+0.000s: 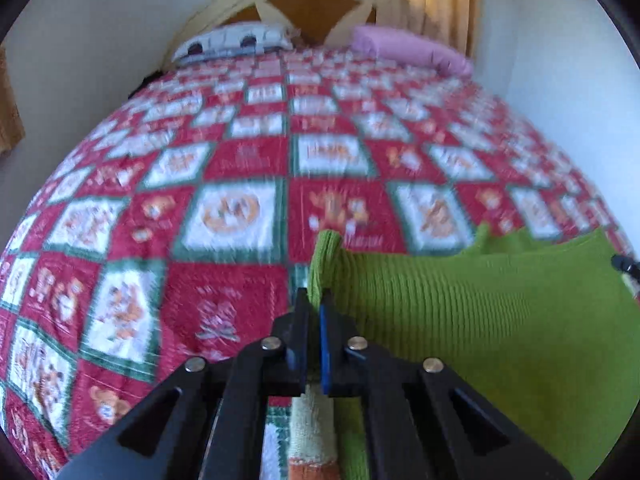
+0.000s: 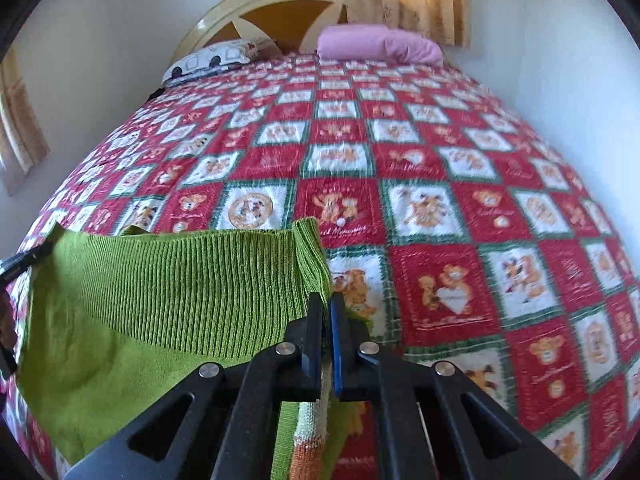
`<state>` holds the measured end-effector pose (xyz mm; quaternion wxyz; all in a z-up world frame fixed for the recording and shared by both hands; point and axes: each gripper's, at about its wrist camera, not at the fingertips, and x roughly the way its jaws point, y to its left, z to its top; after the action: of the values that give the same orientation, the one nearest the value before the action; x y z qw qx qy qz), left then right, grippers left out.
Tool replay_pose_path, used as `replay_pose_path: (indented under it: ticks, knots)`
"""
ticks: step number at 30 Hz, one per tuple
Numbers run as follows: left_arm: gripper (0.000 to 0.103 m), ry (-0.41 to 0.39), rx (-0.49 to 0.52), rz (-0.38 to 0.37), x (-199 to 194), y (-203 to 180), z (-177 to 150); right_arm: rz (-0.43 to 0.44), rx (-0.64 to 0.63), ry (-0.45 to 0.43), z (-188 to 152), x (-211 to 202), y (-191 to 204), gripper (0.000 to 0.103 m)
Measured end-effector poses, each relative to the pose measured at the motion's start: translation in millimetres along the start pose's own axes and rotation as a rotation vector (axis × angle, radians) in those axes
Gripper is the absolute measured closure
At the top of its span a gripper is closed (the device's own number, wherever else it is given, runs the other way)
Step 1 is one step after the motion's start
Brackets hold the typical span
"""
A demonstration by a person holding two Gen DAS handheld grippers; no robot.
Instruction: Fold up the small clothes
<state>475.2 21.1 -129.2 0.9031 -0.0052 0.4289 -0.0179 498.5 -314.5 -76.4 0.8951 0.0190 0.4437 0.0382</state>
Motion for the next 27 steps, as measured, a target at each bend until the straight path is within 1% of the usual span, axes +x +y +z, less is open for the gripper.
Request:
replay_pose_path:
  ticks: [2, 3, 4, 5, 6, 7, 9, 12, 13, 15, 16, 18, 19, 21, 22, 23, 24, 25, 27]
  knots:
    - [0.090, 0.006, -0.008, 0.031, 4.5, -1.5, -6.6, 0.000, 0.010, 0.072, -3.1, 19.3, 0.0, 0.100]
    - [0.084, -0.004, -0.014, 0.034, 0.7, -1.8, -7.5, -0.008, 0.008, 0.097, -5.7, 24.7, 0.4, 0.096]
    - [0.078, -0.016, -0.024, 0.038, -6.2, -0.5, -8.3, -0.044, -0.002, 0.094, -7.6, 23.2, 0.5, 0.085]
    - [0.057, -0.042, -0.035, 0.051, -18.1, 1.7, -10.4, -0.072, -0.011, 0.085, -8.4, 19.1, -0.1, 0.078]
    - [0.037, -0.065, -0.040, 0.070, -27.6, 4.4, -11.5, -0.103, -0.014, 0.074, -9.2, 11.6, -1.9, 0.065]
    - [0.033, -0.105, -0.045, 0.089, -43.6, 7.1, -14.6, -0.119, -0.007, 0.054, -10.7, 0.0, -4.9, 0.063]
    - [0.032, -0.149, -0.028, 0.058, -65.1, 9.7, -21.5, -0.104, 0.003, 0.008, -15.3, -25.6, -8.4, 0.063]
    - [0.032, -0.182, 0.024, 0.033, -99.8, 6.1, -46.4, 0.020, -0.001, -0.056, -34.4, -72.3, -3.0, 0.063]
    - [0.031, -0.187, 0.044, 0.019, -109.9, 3.0, -58.7, 0.056, -0.018, -0.063, -43.0, -83.7, 3.5, 0.063]
    - [0.025, -0.181, 0.073, 0.002, -115.4, -2.4, -71.8, 0.099, -0.069, -0.069, -63.1, -100.6, 19.3, 0.063]
    - [0.024, -0.171, 0.082, 0.000, -116.2, -5.6, -79.4, 0.120, -0.099, -0.065, -73.1, -105.3, 28.2, 0.063]
    - [0.023, -0.119, 0.103, -0.003, -108.6, -12.6, -94.2, 0.175, -0.139, -0.034, -91.6, -106.7, 42.8, 0.063]
    - [0.023, -0.092, 0.107, 0.004, -103.7, -13.7, -100.4, 0.189, -0.148, -0.014, -100.7, -104.1, 48.0, 0.063]
    - [0.023, -0.035, 0.114, 0.032, -89.8, -16.4, -112.2, 0.156, -0.175, 0.028, -116.3, -94.9, 55.4, 0.063]
    - [0.023, -0.019, 0.104, 0.038, -84.4, -15.1, -117.3, 0.125, -0.183, 0.061, -126.4, -87.2, 56.7, 0.063]
    - [0.021, -0.033, 0.090, 0.035, -86.5, -15.0, -120.6, 0.100, -0.180, 0.119, -137.9, -76.8, 56.4, 0.063]
    - [0.016, -0.047, 0.082, 0.042, -88.4, -14.0, -123.5, 0.092, -0.178, 0.142, -147.9, -73.1, 56.1, 0.063]
    - [0.015, -0.049, 0.085, 0.055, -89.0, -14.2, -124.9, 0.078, -0.184, 0.130, -157.0, -74.3, 56.9, 0.063]
    - [0.015, -0.044, 0.063, 0.046, -90.4, -12.2, -127.3, 0.049, -0.193, 0.113, -165.7, -79.8, 60.7, 0.063]
